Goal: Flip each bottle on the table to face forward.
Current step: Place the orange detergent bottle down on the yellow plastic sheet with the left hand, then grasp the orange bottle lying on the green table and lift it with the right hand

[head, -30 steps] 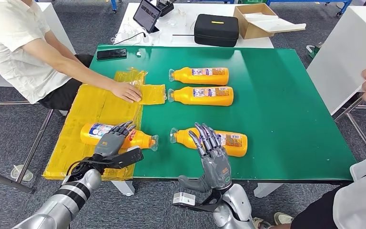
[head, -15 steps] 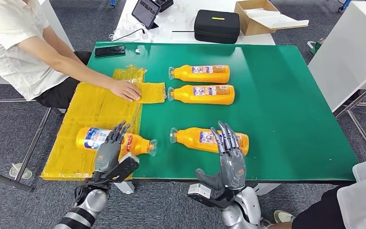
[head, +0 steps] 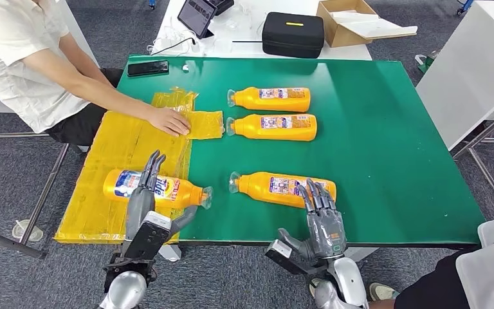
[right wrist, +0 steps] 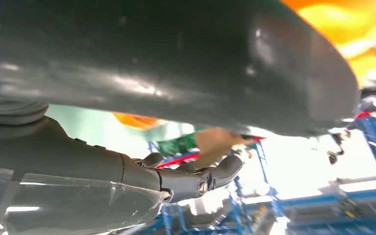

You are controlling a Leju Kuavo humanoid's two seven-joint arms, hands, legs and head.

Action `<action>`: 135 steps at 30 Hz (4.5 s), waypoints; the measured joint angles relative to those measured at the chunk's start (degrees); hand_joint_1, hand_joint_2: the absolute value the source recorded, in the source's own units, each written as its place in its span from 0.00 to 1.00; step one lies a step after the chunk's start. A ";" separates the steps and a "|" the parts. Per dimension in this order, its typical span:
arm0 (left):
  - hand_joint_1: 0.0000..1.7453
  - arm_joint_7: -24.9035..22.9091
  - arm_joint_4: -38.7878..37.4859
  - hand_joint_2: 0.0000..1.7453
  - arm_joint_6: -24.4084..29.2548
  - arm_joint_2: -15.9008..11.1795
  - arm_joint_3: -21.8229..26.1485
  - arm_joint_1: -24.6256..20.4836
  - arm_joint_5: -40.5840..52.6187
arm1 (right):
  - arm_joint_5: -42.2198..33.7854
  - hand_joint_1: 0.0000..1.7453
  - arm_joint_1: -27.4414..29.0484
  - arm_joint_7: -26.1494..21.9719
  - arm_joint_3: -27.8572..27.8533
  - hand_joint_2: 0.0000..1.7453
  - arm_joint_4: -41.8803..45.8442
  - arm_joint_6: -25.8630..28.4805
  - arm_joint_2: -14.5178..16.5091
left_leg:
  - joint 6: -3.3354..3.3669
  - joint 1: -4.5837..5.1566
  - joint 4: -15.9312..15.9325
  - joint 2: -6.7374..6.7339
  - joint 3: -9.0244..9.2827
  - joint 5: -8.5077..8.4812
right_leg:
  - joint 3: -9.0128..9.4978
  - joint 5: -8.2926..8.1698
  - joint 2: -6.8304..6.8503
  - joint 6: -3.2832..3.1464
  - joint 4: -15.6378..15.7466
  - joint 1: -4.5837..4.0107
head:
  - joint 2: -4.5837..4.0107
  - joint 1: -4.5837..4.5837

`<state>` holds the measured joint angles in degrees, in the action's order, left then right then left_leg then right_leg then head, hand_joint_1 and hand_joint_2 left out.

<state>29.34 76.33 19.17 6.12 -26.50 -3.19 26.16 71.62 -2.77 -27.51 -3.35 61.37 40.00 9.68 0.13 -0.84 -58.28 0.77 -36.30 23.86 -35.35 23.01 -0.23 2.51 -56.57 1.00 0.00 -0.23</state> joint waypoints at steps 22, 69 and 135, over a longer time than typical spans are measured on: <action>0.00 -1.38 -3.03 1.00 4.77 4.74 -10.10 -0.14 -10.75 | 6.03 0.00 -12.72 10.42 3.28 0.00 -17.18 0.02 -5.12 | 0.01 -0.01 -0.01 0.00 -0.03 -0.01 | -0.04 -0.02 0.00 0.02 0.00 -0.02 | 0.01 -0.02; 0.00 -4.88 -4.92 1.00 -1.39 4.72 -11.51 -1.11 -19.82 | 2.37 0.42 -25.46 23.28 19.84 1.00 -30.39 -8.60 -10.97 | 0.04 -0.01 -0.02 -0.02 0.10 -0.02 | 0.06 -0.02 0.00 0.03 0.01 -0.02 | 0.01 -0.02; 0.00 1.13 -0.16 1.00 -7.63 5.68 -10.88 -2.80 -53.11 | -50.82 1.00 -14.21 -8.12 32.82 1.00 -4.52 -22.93 -0.18 | 0.00 -0.11 -0.01 -0.18 -0.03 0.01 | -0.06 -0.01 -0.13 0.00 -0.02 -0.10 | 0.00 0.00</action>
<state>30.47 76.17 11.54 11.80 -37.38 -6.00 -26.95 20.80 -16.99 -35.63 29.47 56.85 17.07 9.50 0.14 -0.95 -58.28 0.59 -36.33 23.88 -35.41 22.99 -0.36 2.51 -56.59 0.90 0.00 -0.23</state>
